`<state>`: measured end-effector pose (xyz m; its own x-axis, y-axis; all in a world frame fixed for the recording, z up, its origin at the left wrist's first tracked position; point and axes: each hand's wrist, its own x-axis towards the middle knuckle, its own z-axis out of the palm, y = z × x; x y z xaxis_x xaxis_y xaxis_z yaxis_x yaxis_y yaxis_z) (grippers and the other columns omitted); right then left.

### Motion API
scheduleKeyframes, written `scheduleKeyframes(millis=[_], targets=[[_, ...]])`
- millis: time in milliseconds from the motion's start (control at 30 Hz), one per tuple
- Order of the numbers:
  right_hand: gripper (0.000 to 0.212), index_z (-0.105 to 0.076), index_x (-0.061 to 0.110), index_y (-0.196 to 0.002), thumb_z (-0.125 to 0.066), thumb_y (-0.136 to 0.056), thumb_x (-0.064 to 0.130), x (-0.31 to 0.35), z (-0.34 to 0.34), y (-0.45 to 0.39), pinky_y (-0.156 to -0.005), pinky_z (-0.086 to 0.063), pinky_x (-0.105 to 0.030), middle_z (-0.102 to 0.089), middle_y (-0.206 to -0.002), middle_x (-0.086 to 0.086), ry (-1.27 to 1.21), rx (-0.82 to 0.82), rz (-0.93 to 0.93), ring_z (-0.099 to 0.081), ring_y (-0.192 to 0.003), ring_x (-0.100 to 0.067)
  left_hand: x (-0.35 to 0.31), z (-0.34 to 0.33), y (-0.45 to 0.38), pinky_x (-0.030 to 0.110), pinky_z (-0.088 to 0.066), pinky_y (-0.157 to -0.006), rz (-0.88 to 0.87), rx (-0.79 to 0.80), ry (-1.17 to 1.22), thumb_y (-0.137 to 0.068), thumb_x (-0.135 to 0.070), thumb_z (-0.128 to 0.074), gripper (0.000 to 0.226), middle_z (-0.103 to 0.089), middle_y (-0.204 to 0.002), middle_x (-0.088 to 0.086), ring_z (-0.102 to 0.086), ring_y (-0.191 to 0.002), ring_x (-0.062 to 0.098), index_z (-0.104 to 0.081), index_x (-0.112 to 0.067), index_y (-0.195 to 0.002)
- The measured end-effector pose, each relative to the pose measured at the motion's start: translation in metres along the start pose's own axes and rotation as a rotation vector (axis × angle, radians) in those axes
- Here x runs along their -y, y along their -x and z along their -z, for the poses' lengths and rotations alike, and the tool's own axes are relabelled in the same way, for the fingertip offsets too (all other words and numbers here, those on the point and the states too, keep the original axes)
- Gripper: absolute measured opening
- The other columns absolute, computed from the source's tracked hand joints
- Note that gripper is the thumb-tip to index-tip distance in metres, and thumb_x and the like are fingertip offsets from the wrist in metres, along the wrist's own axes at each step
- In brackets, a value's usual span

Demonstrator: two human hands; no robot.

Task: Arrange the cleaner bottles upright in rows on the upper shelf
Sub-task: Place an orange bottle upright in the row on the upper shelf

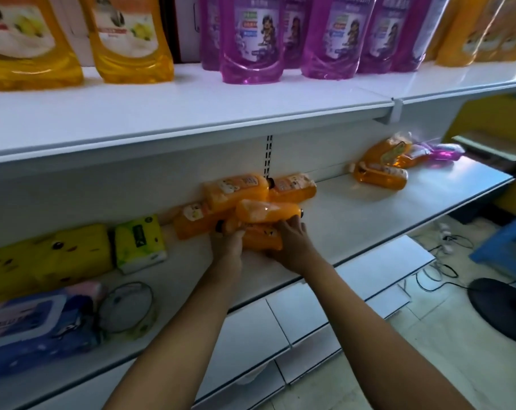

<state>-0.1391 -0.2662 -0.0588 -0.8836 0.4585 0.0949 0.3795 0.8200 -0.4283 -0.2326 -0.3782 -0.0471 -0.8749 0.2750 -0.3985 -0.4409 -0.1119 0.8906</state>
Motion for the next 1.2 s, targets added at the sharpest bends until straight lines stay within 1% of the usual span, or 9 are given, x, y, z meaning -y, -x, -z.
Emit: scheduleKeyframes(millis=[133, 333, 467, 700, 800, 933, 1033, 1133, 1200], targets=[[0.105, -0.022, 0.021, -0.155, -0.058, -0.070, 0.072, 0.010, -0.010, 0.024, -0.116, -0.034, -0.051, -0.024, -0.157, -0.012, -0.127, -0.055, -0.037, -0.030, -0.142, -0.035, 0.000, 0.006, 0.010, 0.047, -0.043, -0.104, 0.025, -0.024, 0.133, -0.082, 0.005, -0.067, 0.065, -0.054, -0.136, 0.013, -0.052, -0.123, 0.032, -0.043, -0.013, -0.140], [0.065, -0.034, 0.014, -0.149, -0.058, -0.096, 0.044, 0.033, -0.020, 0.050, -0.112, -0.026, -0.034, -0.041, -0.146, -0.010, -0.087, 0.015, -0.036, -0.034, -0.136, -0.032, 0.004, 0.032, 0.024, 0.041, -0.046, -0.095, 0.105, -0.089, 0.012, -0.090, 0.003, -0.061, 0.044, -0.057, -0.131, 0.023, -0.056, -0.118, 0.038, -0.051, 0.004, -0.133], [0.061, -0.034, 0.014, -0.147, -0.052, -0.097, 0.046, 0.057, -0.025, 0.063, -0.113, -0.030, -0.039, -0.039, -0.146, -0.008, -0.106, 0.035, -0.085, -0.032, -0.137, -0.030, -0.002, 0.057, 0.031, 0.042, -0.048, -0.093, 0.072, -0.098, -0.078, -0.092, 0.000, -0.060, 0.042, -0.057, -0.129, 0.025, -0.057, -0.116, 0.040, -0.051, 0.004, -0.133], [0.056, -0.046, 0.018, -0.135, -0.065, -0.089, 0.046, 0.098, -0.029, 0.086, -0.102, -0.036, -0.032, -0.049, -0.131, -0.002, -0.151, -0.019, -0.112, -0.043, -0.122, -0.023, -0.007, 0.096, 0.048, 0.043, -0.050, -0.092, 0.011, -0.063, -0.098, -0.093, -0.004, -0.059, 0.044, -0.056, -0.132, 0.023, -0.056, -0.118, 0.039, -0.050, -0.002, -0.136], [0.056, -0.054, 0.018, -0.128, -0.071, -0.082, 0.046, 0.111, -0.020, 0.093, -0.092, -0.050, -0.030, -0.059, -0.111, 0.005, -0.235, -0.028, -0.115, -0.056, -0.103, -0.014, -0.013, 0.106, 0.063, 0.039, -0.051, -0.085, -0.046, -0.024, -0.057, -0.092, 0.001, -0.058, 0.044, -0.058, -0.130, 0.019, -0.059, -0.113, 0.035, -0.053, -0.008, -0.134], [0.087, -0.038, 0.028, -0.143, -0.076, -0.069, 0.054, 0.114, -0.014, 0.107, -0.091, -0.056, -0.031, -0.059, -0.125, 0.005, -0.304, -0.029, -0.175, -0.060, -0.107, -0.012, -0.030, 0.108, 0.089, 0.045, -0.057, -0.080, -0.089, 0.235, 0.007, -0.091, -0.020, -0.058, 0.028, -0.066, -0.116, 0.001, -0.065, -0.103, 0.024, -0.066, -0.035, -0.113], [0.080, -0.037, 0.026, -0.138, -0.080, -0.074, 0.044, 0.119, -0.007, 0.118, -0.078, -0.054, -0.018, -0.059, -0.115, 0.007, -0.352, -0.088, -0.223, -0.061, -0.099, -0.008, -0.037, 0.100, 0.101, 0.053, -0.053, -0.091, -0.211, 0.380, -0.088, -0.089, -0.018, -0.056, 0.039, -0.064, -0.122, -0.004, -0.062, -0.113, 0.024, -0.063, -0.046, -0.115], [0.069, -0.032, 0.037, -0.134, -0.077, -0.082, 0.042, 0.121, 0.009, 0.135, -0.077, -0.050, -0.010, -0.054, -0.115, 0.016, -0.488, -0.167, -0.210, -0.058, -0.101, -0.002, -0.053, 0.095, 0.121, 0.042, -0.057, -0.084, -0.290, 0.479, -0.118, -0.090, -0.003, -0.060, 0.047, -0.062, -0.122, -0.006, -0.062, -0.108, 0.019, -0.064, -0.043, -0.114], [0.069, -0.030, 0.047, -0.134, -0.075, -0.083, 0.045, 0.115, 0.022, 0.149, -0.090, -0.053, -0.018, -0.054, -0.125, 0.016, -0.560, -0.186, -0.185, -0.059, -0.111, -0.006, -0.060, 0.090, 0.128, 0.024, -0.055, -0.066, -0.313, 0.558, -0.135, -0.090, 0.006, -0.059, 0.051, -0.059, -0.118, -0.006, -0.060, -0.096, 0.008, -0.062, -0.034, -0.121]])
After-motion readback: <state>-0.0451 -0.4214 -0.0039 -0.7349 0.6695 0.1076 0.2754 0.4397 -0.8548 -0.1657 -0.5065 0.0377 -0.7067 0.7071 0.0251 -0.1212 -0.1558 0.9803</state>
